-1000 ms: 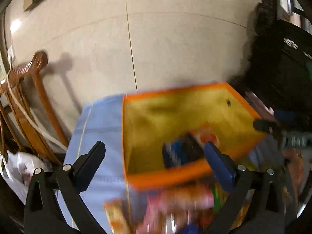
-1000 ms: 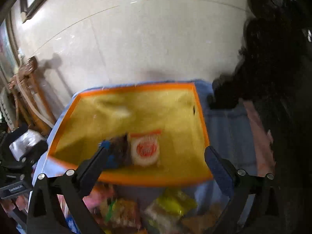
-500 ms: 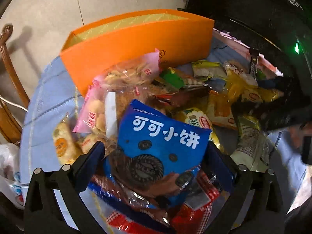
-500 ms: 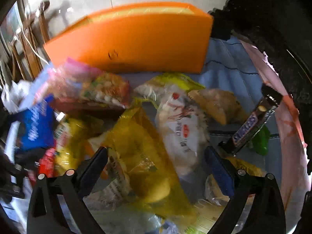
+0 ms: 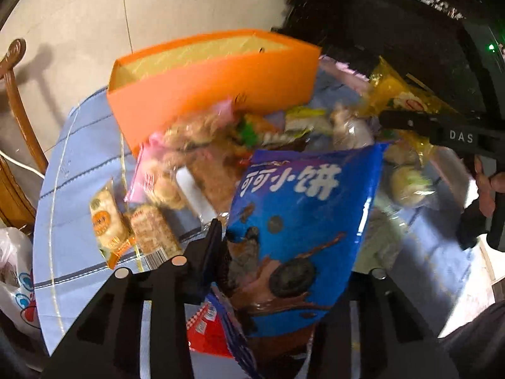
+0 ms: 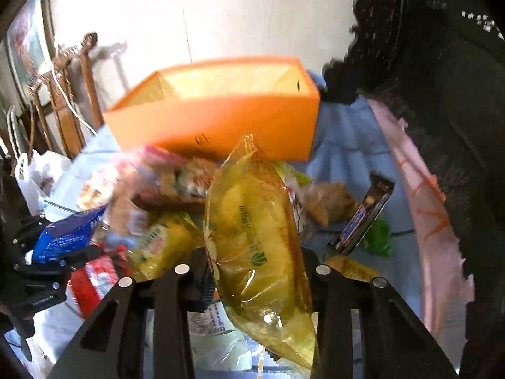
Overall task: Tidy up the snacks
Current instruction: 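Grasp blue cookie bag with left tool while right tool grasps yellow bag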
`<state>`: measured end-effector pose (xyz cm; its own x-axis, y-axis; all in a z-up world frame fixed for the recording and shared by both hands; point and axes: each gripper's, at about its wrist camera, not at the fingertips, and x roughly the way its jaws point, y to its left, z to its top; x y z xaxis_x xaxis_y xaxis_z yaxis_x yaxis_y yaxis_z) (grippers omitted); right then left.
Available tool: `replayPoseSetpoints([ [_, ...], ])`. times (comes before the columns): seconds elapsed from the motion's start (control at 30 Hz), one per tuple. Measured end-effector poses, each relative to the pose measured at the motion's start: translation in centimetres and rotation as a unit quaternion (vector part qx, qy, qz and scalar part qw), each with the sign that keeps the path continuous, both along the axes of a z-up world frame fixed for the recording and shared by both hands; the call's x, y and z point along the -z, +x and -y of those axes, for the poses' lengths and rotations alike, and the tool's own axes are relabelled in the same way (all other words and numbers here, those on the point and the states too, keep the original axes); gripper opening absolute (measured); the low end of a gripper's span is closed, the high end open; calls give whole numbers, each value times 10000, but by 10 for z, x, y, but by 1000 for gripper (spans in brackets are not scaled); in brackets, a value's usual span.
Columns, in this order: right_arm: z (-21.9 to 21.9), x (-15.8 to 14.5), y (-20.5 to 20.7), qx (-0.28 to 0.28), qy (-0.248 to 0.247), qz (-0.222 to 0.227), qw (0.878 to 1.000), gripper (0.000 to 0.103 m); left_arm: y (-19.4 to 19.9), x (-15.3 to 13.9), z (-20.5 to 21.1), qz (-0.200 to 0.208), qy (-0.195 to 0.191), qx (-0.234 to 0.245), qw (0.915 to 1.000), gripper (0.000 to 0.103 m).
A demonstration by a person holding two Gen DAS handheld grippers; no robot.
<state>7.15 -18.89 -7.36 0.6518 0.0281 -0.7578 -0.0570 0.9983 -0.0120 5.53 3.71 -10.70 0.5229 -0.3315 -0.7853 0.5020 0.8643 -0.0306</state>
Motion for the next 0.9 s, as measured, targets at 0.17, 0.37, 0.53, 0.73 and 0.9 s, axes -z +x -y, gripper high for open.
replayPoseSetpoints([
  [0.17,10,-33,-5,-2,311,349,9989,37,0,-37,1,159,-128,-184,9996,35],
  [0.37,15,-72,-10,-62,445,834,9955,37,13,-80,0,384,-469,-404,9973,35],
  [0.53,31,-100,-8,-170,1202,999,9876,37,27,-98,-5,433,-537,-454,9966,35],
  [0.73,44,-127,-3,-402,1627,1242,9780,37,64,-110,-22,167,-719,-733,9946,29],
  [0.9,57,-124,-5,-351,1841,1243,9744,37,74,-114,-25,183,-665,-832,9941,23],
])
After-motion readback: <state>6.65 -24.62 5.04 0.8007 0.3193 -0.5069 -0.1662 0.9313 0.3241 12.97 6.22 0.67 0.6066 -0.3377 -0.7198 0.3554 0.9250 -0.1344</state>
